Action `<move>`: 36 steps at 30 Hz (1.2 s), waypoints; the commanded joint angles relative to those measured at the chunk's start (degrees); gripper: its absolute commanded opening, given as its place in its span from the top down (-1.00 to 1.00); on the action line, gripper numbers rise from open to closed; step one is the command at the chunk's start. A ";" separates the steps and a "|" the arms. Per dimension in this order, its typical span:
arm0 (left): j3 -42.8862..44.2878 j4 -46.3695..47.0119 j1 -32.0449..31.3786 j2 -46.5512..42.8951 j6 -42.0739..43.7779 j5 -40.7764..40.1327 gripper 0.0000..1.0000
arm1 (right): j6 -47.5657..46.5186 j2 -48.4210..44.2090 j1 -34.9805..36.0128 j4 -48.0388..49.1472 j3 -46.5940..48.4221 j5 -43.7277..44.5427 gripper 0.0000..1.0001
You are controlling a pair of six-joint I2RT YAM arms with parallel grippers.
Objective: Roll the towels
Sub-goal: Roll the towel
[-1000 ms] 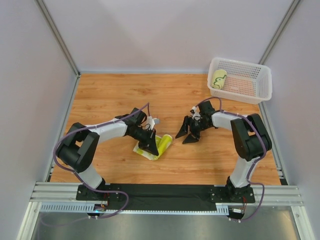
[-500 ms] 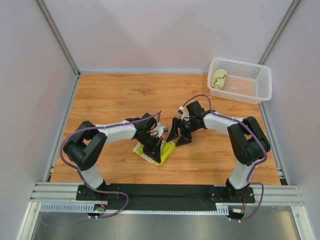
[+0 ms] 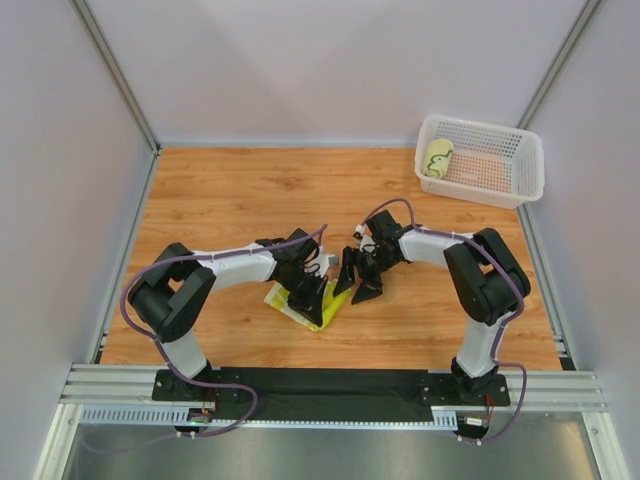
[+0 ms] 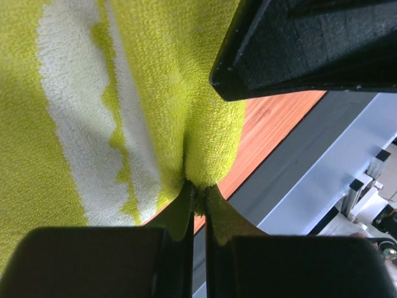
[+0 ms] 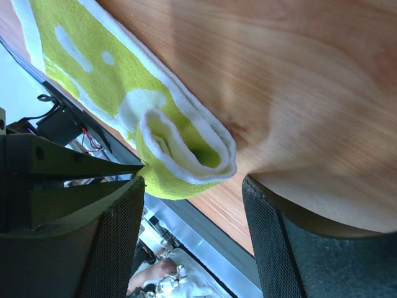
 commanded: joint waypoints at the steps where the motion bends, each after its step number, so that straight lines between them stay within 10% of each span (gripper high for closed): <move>1: 2.25 1.18 -1.00 0.66 -0.19 -1.58 1.00 | 0.95 0.66 0.38 1.46 -0.37 1.09 -0.33; 9: 3.66 1.53 -3.02 1.72 0.69 -2.28 0.98 | 3.15 4.43 1.61 4.36 1.39 0.04 -0.25; 18: 2.78 1.97 -3.11 -0.56 0.69 -5.61 0.68 | 3.32 5.67 1.79 3.85 1.39 1.44 0.84; 26: 6.12 -5.23 -5.30 -6.44 3.59 -17.13 -0.02 | 3.76 7.60 1.35 -2.31 6.13 7.76 0.99; 36: 10.25 -6.91 -13.92 -6.55 6.05 -27.23 -0.23 | 5.78 7.43 1.88 -5.38 8.68 7.51 0.99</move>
